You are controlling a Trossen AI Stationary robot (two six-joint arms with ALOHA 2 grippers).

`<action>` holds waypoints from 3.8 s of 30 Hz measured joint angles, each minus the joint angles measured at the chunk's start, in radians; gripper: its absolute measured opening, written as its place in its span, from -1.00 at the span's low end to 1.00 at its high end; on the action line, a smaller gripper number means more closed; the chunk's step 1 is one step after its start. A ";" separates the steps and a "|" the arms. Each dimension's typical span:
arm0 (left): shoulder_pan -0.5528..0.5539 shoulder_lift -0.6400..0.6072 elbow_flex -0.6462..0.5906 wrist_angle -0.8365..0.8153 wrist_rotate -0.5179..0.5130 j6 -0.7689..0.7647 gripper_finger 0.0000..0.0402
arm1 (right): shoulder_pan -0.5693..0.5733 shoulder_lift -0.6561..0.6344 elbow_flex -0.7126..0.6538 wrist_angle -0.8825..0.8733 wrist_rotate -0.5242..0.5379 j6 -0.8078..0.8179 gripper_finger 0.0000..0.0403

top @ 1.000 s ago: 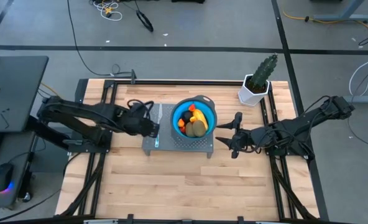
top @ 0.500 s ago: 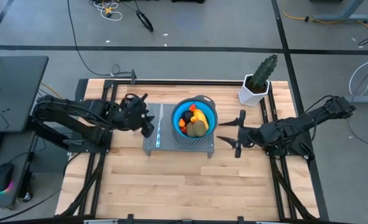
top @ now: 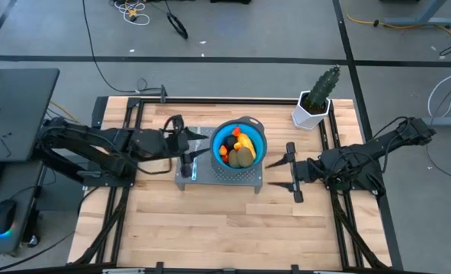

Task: Pick & Place Fruit
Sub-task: Return to Home Position

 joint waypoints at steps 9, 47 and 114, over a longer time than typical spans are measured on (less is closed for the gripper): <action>0.099 0.001 -0.225 0.688 0.189 0.278 -0.14 | -0.053 0.024 0.000 0.059 0.106 0.025 0.18; 0.513 0.162 -0.273 0.960 0.913 0.147 -0.17 | -0.238 0.150 0.000 0.374 -0.018 0.290 -0.30; 0.795 -0.974 -0.925 0.894 0.853 -0.392 -0.92 | -0.364 -0.673 0.000 -0.383 -0.080 0.172 -0.77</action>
